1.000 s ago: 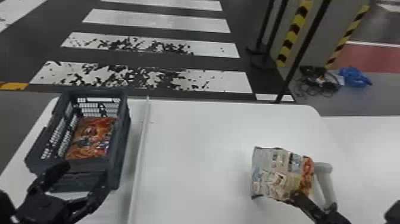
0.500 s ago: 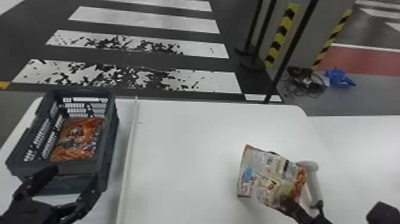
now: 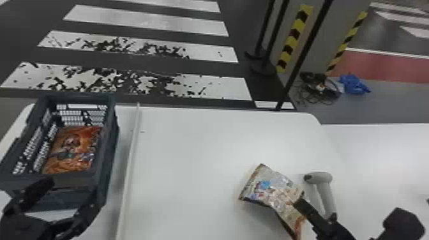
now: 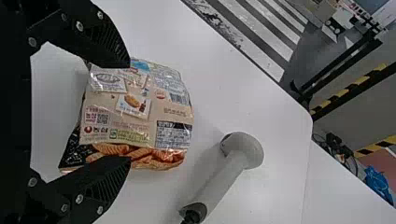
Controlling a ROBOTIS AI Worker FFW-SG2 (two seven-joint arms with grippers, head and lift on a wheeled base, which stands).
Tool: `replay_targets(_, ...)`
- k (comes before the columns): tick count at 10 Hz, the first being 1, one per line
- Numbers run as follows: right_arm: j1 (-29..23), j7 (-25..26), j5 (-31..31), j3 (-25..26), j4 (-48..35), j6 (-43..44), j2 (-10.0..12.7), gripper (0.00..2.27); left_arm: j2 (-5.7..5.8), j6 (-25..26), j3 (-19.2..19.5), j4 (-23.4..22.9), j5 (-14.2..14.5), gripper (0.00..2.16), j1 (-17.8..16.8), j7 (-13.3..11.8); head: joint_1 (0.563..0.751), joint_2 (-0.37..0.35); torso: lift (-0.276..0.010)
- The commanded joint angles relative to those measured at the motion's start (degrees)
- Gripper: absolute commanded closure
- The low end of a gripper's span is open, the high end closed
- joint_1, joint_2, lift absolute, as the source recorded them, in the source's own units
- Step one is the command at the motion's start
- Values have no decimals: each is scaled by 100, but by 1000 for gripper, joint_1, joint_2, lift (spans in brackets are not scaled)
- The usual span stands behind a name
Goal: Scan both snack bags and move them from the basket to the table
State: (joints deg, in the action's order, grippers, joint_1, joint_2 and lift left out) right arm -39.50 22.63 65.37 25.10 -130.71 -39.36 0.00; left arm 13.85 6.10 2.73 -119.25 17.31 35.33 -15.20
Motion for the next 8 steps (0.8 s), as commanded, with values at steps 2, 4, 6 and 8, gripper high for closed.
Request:
replay_targets(2,-66,-496,-507,-454,-121,-789,5,242,-23,-16,-80,200,-8,12,-158,17,695,-181,-98)
replay_targets(4,4,-1516,-1316,-524,-262,-1404,5,302,-23,-104,-80,270,1,12,-176,-1,695,-77,-98)
replay_targets(6,-22,-1770,-2028,-550,-982,-1879,5,221,-5,-104,-80,314,9,12,-211,-1,695,-30,-98)
replay_targets(8,189,-2509,-2995,-682,-1202,-1897,5,623,4,-104,-80,314,1,12,-237,-1,695,-31,-98)
